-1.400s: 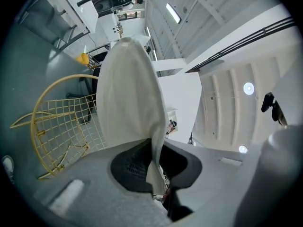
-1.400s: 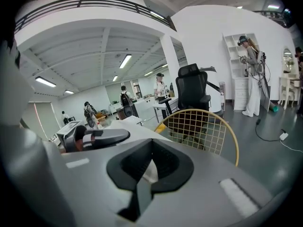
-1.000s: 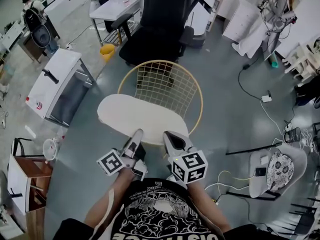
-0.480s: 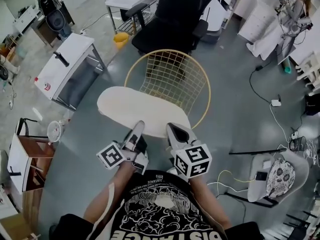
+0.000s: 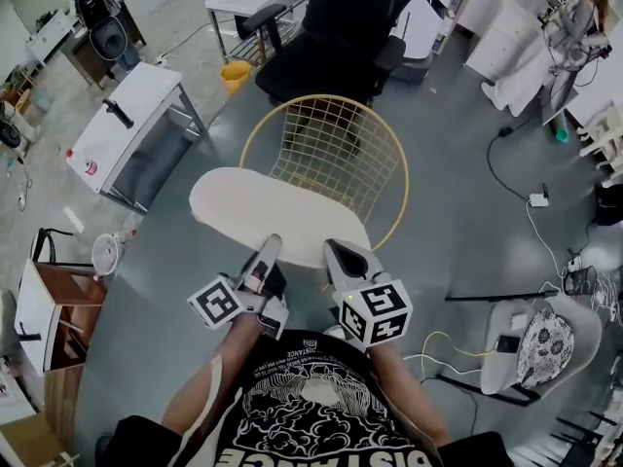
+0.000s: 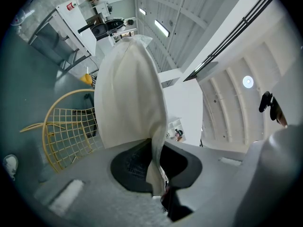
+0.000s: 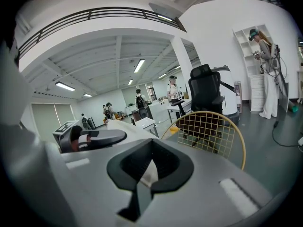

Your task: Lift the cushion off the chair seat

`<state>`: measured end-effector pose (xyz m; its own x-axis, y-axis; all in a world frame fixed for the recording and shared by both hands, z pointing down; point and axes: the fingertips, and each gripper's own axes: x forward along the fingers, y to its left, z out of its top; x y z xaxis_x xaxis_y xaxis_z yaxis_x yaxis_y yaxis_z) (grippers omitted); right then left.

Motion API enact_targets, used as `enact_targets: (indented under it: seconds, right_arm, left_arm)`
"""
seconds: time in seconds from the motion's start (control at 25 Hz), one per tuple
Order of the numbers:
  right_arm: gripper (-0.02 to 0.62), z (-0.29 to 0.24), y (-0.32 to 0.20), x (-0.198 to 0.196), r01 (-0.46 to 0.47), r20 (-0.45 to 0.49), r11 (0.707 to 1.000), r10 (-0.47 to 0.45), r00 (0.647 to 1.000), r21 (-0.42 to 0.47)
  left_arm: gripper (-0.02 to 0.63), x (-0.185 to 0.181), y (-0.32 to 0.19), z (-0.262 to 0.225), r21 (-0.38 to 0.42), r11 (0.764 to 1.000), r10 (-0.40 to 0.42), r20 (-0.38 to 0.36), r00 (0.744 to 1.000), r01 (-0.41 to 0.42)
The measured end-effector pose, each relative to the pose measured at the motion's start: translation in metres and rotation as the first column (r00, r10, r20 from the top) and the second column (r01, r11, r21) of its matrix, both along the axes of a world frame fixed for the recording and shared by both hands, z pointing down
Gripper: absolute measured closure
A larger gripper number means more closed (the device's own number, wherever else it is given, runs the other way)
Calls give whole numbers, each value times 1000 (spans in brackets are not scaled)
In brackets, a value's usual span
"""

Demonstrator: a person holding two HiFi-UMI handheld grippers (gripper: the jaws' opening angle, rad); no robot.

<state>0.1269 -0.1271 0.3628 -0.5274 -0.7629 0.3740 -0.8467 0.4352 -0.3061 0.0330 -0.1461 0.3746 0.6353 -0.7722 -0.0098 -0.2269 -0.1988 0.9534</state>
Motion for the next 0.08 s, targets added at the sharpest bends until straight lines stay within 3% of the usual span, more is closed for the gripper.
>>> enact_targets:
  seconds: [0.08]
  right_arm:
    - [595,1,-2,1,0,0,1000,0,1000,-2]
  left_arm:
    - [569,1,-2,1,0,1000,2,0,1000,-2]
